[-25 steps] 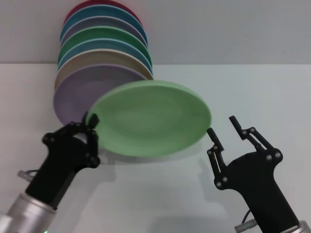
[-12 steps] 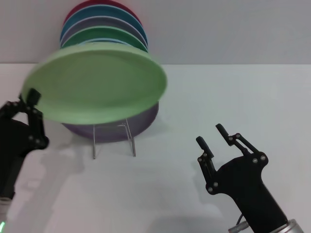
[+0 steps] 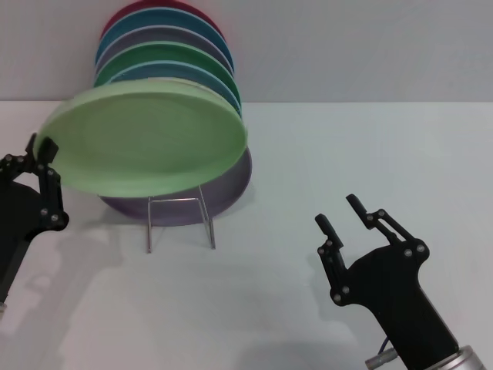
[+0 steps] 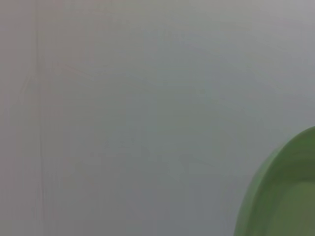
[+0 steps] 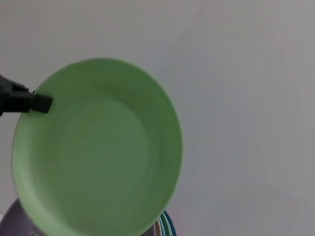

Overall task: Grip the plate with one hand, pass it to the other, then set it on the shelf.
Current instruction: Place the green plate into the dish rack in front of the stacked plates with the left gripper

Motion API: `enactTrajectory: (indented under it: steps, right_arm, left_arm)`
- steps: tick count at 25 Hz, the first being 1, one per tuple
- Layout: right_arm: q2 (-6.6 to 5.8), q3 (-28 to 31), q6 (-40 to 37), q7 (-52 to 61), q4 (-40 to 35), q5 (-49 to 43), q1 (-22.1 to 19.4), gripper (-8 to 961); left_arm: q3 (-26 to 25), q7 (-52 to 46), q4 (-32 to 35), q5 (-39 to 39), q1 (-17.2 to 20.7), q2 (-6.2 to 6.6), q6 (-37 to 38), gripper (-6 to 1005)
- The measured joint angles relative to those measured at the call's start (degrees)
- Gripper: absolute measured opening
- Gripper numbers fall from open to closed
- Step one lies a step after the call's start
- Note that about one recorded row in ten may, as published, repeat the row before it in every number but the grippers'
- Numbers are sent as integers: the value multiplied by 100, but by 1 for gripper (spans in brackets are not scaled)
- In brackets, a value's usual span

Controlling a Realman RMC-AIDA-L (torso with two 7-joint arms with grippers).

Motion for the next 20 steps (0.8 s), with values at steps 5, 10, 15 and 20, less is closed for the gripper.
enactTrajectory:
  steps: [5, 10, 15, 20]
  right_arm:
    - [0, 5, -27, -12, -32, 0, -1, 361]
    - [9, 13, -30, -15, -70, 0, 35, 363]
    - [9, 14, -3, -18, -80, 0, 75, 363]
    - [9, 14, 3, -20, -83, 0, 120, 362]
  left_arm:
    - [30, 19, 80, 3, -20, -10, -347, 49]
    - [195, 191, 98, 9, -54, -11, -656, 50]
    - [254, 303, 64, 10, -71, -21, -903, 50]
    - [263, 359, 41, 9, -120, -33, -1188, 50]
